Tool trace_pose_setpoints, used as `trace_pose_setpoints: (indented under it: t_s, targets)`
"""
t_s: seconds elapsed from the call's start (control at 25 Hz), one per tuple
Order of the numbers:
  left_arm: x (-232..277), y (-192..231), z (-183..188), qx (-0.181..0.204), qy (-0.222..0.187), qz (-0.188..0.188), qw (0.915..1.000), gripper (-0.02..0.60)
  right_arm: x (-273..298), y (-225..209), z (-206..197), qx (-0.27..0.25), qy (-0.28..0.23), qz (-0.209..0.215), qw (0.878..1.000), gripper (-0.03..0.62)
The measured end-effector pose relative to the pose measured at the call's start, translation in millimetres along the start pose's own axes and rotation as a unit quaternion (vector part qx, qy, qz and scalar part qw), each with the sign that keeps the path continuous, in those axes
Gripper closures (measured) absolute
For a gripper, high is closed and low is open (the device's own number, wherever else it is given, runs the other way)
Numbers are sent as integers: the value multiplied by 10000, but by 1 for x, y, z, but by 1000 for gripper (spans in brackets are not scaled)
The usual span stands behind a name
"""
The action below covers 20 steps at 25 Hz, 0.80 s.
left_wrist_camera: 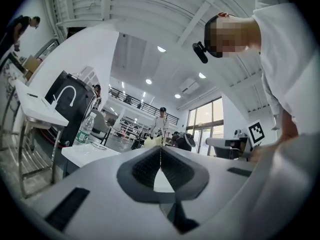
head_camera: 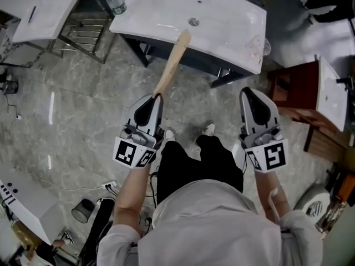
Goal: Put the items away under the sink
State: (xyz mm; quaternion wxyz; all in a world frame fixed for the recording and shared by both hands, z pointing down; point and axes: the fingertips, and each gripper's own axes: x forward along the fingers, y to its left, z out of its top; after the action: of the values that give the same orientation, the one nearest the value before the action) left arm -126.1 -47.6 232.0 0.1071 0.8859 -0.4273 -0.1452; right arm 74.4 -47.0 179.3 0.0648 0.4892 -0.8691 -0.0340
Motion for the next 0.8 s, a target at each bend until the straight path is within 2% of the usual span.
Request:
trace_pose_setpoints:
  t_s: [0.24, 0.8]
  targets:
    - [-1, 15, -40, 106, 54, 105, 9999, 575, 17, 5, -38, 17, -40, 128, 9999, 549]
    - [-7, 47, -133, 274, 273, 92, 9992, 575, 42, 7, -138, 272, -27, 196, 9994, 549]
